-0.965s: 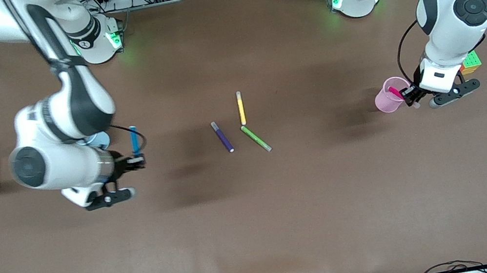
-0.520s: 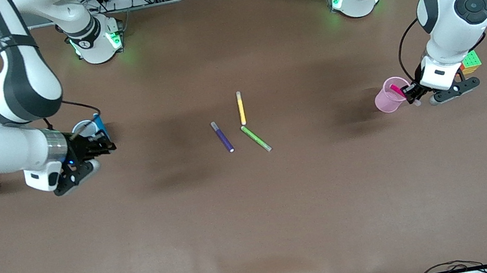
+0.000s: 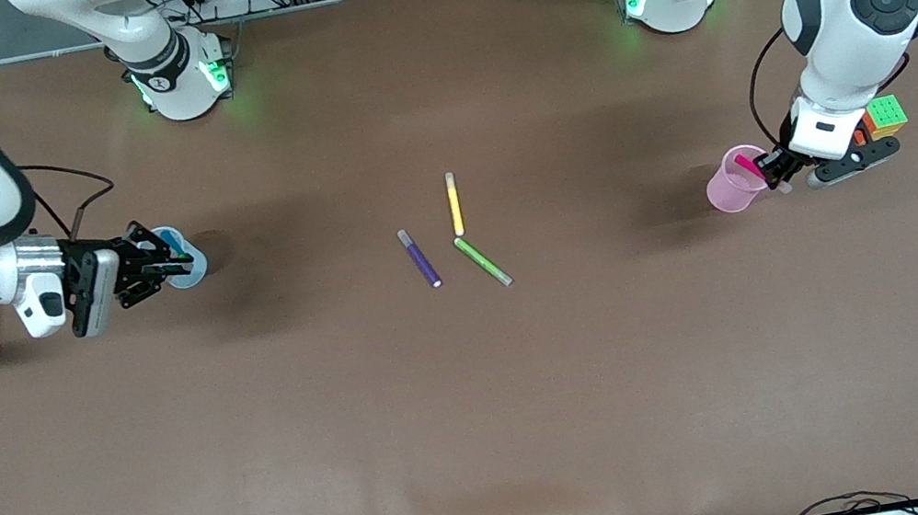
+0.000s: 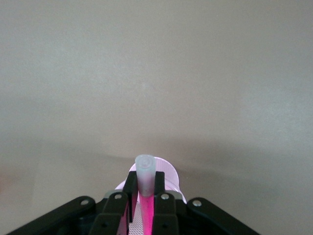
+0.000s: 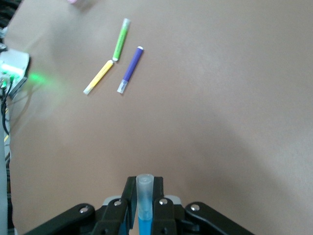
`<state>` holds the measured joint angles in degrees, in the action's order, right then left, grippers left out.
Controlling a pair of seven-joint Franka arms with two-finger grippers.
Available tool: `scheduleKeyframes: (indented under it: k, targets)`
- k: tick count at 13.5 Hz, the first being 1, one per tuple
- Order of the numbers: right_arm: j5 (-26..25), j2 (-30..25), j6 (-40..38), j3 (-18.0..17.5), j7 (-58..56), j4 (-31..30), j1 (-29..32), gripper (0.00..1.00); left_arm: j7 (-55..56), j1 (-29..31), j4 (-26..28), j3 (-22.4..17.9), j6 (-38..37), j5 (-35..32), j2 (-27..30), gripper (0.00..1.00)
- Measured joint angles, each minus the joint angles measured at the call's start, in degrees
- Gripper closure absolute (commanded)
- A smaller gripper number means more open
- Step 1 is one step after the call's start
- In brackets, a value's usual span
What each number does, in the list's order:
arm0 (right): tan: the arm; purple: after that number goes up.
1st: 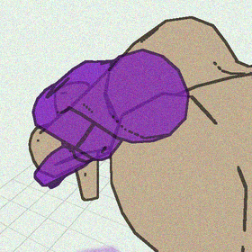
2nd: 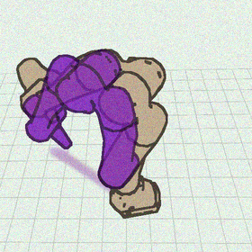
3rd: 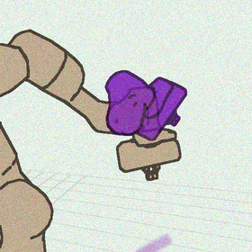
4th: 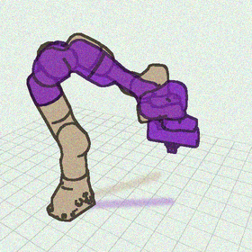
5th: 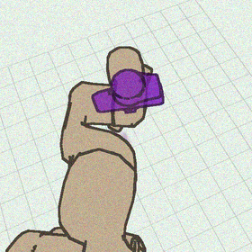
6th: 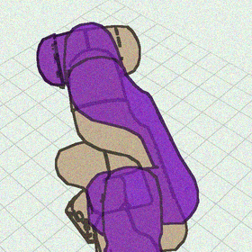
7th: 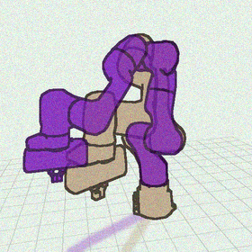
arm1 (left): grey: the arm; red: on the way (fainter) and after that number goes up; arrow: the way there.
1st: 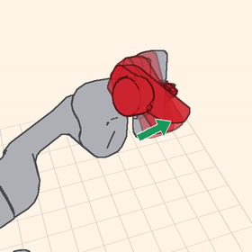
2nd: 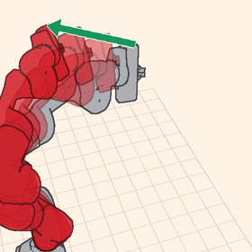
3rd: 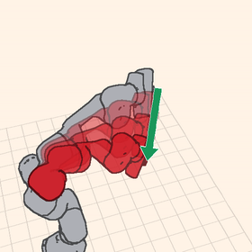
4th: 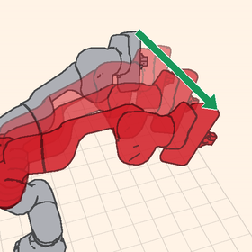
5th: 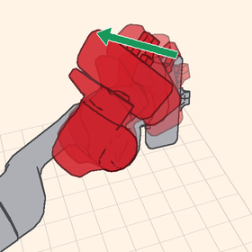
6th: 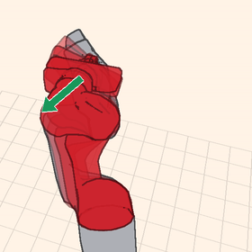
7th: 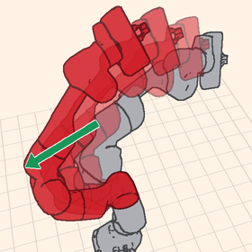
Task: Place pink and blue markers in matching cups
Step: 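Lower the pink marker into the pink cup while the right gripper carries blue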
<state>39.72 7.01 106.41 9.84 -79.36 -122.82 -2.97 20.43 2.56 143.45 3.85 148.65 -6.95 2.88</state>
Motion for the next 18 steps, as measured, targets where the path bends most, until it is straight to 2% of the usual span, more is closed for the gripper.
scheduleKeyframes:
  k: [4, 8, 12, 13, 14, 15, 16, 17, 18]
  targets:
    - [4.1, 3.5, -4.6, 0.0, -14.6, -0.2, 3.7, 1.0, 0.0, 0.0, 1.0, 0.0, 2.3, 0.0, -0.1, 1.0]
    - [4.2, 5.1, -10.0, 0.0, -19.2, -0.1, 8.0, 1.0, 0.0, 0.0, 1.1, 0.0, 2.4, 0.0, -0.2, 1.0]
    - [4.2, 6.4, -10.3, 0.0, -23.9, -0.1, 9.7, 1.0, -0.1, 0.0, 1.2, 0.0, 2.5, 0.0, -1.2, 1.0]
    - [4.2, 6.9, -10.3, 0.0, -24.9, -0.1, 10.2, 1.0, -0.1, 0.0, 1.2, 0.0, 2.6, 0.0, -1.5, 0.93]
    - [4.2, 7.5, -10.3, 0.0, -26.0, -0.1, 10.7, 0.94, -0.1, 0.0, 1.2, 0.1, 2.7, 0.0, -1.7, 0.84]
    - [4.2, 8.0, -10.3, 0.0, -27.0, -0.1, 11.3, 0.57, -0.1, 0.0, 1.2, 0.1, 2.7, 0.0, -1.7, 0.67]
    - [4.2, 8.5, -10.3, 0.0, -27.5, -0.1, 11.7, 0.3, -0.1, 0.0, 1.2, 0.1, 2.7, -0.1, -1.7, 0.23]
    - [4.2, 8.9, -10.3, 0.0, -27.8, -0.1, 12.0, 0.0, -0.1, 0.0, 1.2, 0.1, 2.7, -0.1, -1.7, 0.0]
    - [4.2, 9.2, -10.4, 0.0, -27.9, -0.1, 12.2, 0.0, -0.1, 0.0, 1.2, 0.1, 2.7, -0.1, -1.8, 0.0]
